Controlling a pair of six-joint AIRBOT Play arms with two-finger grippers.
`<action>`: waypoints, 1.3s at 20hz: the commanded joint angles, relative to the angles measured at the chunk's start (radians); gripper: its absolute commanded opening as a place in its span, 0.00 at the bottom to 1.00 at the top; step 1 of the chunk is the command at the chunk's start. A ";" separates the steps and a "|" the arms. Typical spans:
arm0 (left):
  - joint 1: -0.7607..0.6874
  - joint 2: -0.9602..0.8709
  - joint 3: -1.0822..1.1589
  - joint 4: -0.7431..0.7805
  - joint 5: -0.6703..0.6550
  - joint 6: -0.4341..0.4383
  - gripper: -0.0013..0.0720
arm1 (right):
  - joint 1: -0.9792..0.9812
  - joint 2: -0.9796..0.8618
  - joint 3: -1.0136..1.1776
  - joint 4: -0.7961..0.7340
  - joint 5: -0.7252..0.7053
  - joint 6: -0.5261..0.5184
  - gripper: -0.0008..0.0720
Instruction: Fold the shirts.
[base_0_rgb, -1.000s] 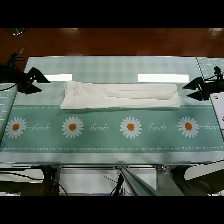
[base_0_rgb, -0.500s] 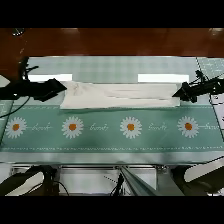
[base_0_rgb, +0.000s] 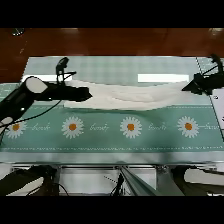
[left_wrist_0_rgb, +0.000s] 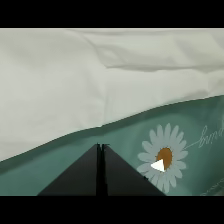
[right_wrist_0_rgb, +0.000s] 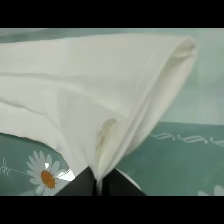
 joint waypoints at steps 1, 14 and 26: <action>-0.158 -0.145 0.129 -0.007 0.036 -0.005 0.05 | 0.000 0.277 -0.127 -0.008 0.017 -0.004 0.04; -0.622 -0.837 0.891 -0.045 -0.245 -0.256 0.06 | 0.113 0.733 -0.293 0.013 0.039 0.133 0.04; -0.161 -0.654 0.951 0.004 -0.510 -0.226 0.06 | 0.118 0.710 -0.292 0.116 -0.004 0.123 0.04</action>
